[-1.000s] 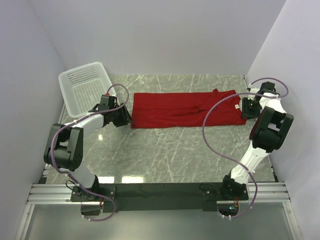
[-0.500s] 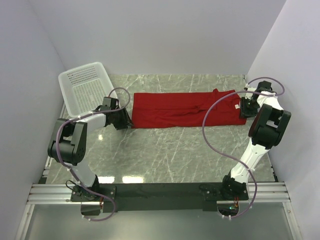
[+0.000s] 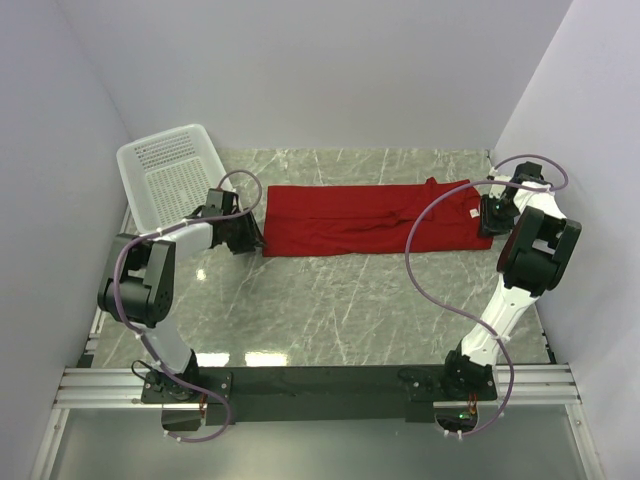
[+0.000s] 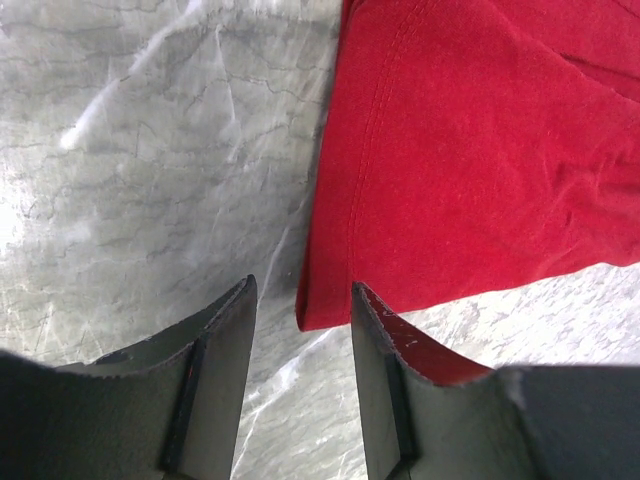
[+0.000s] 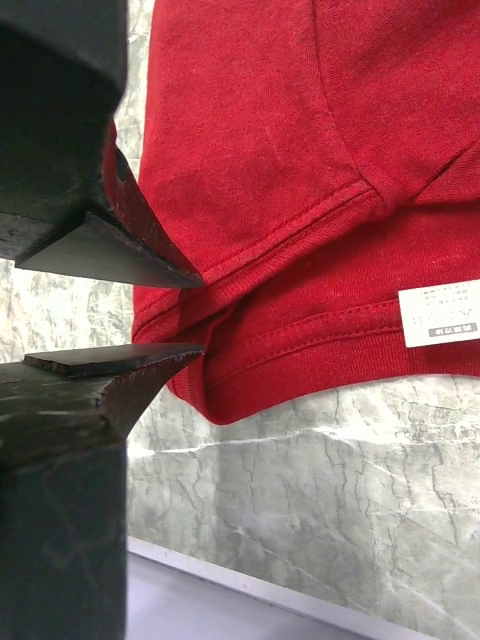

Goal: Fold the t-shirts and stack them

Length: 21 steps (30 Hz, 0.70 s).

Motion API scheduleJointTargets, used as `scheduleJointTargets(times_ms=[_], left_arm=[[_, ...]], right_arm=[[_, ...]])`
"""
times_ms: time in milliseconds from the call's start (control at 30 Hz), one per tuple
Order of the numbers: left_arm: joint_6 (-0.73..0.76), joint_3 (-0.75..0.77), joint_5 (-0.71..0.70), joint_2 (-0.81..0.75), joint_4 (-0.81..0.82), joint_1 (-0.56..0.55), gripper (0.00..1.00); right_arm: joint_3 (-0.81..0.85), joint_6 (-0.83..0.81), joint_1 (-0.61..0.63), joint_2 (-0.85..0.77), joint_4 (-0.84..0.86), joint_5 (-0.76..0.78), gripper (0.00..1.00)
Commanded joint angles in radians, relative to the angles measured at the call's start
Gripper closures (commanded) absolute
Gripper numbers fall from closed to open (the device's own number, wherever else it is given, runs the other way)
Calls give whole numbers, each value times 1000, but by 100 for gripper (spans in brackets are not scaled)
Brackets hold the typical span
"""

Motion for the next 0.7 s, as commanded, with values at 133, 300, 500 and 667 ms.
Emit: scheduleJointTargets(times_ms=[133, 300, 500, 667], left_arm=[[34, 55, 23, 24, 15, -7, 54], [40, 84, 31, 56, 0, -23, 58], [40, 94, 45, 81, -3, -29, 79], [49, 100, 39, 62, -18, -29, 99]], right_arm=[[32, -5, 6, 6, -10, -11, 64], [38, -3, 4, 10, -14, -11, 65], [34, -5, 4, 10, -13, -18, 67], [16, -12, 4, 2, -15, -24, 77]])
